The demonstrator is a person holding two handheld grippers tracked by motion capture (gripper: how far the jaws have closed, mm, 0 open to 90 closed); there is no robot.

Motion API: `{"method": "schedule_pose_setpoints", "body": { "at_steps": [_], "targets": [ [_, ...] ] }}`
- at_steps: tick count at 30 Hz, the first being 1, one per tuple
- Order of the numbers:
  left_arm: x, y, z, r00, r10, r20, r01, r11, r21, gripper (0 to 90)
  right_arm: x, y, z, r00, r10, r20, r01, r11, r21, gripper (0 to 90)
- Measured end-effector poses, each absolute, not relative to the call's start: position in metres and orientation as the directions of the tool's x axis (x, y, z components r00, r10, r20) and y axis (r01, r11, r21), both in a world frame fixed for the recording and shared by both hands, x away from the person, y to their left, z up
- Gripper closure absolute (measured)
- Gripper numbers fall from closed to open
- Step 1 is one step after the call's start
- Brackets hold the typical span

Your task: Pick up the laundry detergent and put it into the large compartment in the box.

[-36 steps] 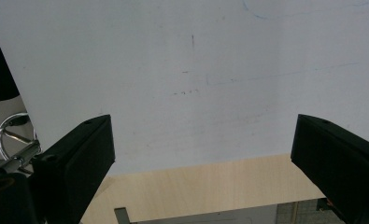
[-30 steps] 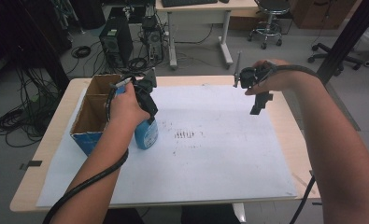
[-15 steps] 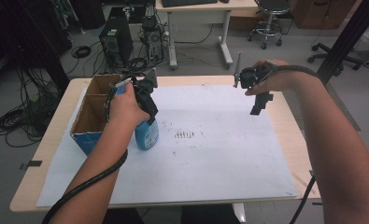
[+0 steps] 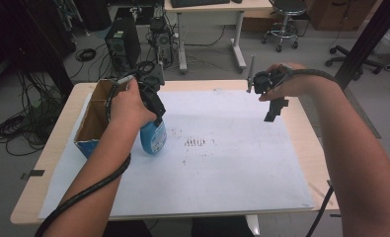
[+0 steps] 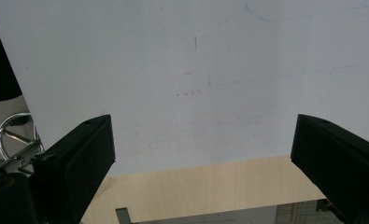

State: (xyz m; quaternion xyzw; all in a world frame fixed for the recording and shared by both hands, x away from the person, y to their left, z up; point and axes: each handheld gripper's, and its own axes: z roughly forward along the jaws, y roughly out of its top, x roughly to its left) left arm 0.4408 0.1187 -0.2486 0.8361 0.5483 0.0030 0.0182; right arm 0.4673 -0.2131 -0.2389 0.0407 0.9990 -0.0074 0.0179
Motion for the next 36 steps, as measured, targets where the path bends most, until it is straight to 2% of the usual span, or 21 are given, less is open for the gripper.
{"method": "schedule_pose_setpoints", "body": {
  "at_steps": [14,36],
  "targets": [
    [0.433,0.12,-0.207,0.372,0.928,-0.003,0.927,-0.372,0.049,36.5,0.467,-0.208,-0.239,-0.997,0.07,-0.035,0.07,0.997,-0.009,6.4],
    [0.428,0.143,-0.151,0.203,0.979,-0.02,0.979,-0.202,0.031,36.5,0.466,-0.209,-0.236,-0.997,0.066,-0.038,0.066,0.998,-0.001,6.5]
  ]
}}
